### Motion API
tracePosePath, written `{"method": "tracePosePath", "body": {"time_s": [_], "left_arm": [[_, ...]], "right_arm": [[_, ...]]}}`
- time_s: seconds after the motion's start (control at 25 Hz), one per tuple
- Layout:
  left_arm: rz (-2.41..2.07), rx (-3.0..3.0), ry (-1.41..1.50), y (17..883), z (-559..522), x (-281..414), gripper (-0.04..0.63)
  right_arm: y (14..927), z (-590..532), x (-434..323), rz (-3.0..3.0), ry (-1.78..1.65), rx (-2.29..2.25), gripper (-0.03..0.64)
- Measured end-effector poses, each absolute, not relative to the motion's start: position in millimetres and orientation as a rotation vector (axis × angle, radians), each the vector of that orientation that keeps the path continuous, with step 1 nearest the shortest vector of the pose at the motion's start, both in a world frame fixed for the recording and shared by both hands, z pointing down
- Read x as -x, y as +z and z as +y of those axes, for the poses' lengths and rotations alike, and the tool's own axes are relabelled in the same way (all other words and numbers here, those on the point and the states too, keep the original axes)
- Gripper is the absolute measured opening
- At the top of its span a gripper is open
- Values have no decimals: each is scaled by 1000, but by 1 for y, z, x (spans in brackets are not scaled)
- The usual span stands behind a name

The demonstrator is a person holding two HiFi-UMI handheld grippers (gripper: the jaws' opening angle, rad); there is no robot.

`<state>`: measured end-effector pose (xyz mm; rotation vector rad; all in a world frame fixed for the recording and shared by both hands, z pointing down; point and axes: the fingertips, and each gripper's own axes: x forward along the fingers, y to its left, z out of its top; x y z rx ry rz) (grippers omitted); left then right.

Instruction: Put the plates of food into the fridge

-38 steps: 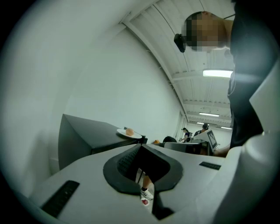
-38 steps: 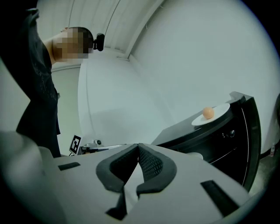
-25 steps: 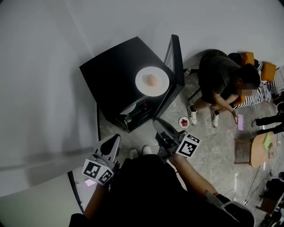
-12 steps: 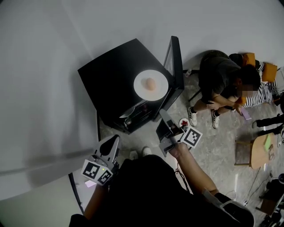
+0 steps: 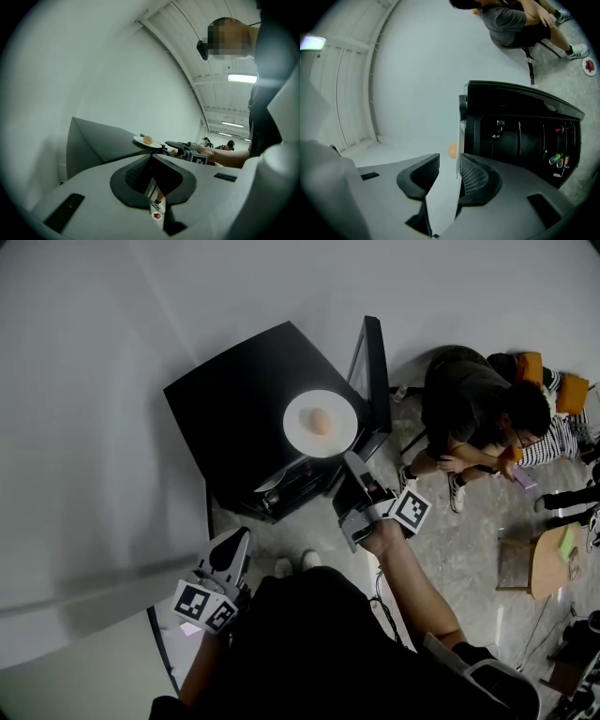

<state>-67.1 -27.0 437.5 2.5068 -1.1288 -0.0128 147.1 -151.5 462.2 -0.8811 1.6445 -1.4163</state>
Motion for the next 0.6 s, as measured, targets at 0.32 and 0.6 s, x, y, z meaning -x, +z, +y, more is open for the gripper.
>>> {"method": "tracePosePath", "body": {"time_s": [0.32,0.6], "left_arm": [[-1125,-2509,-6,435,-27,62,23],[-1142,-2503,3,437,-27,63,24]], "right_arm": [[469,-168,-145,1629,-1465,886,132],[481,-181,-141,1638,-1510,917,84]]}}
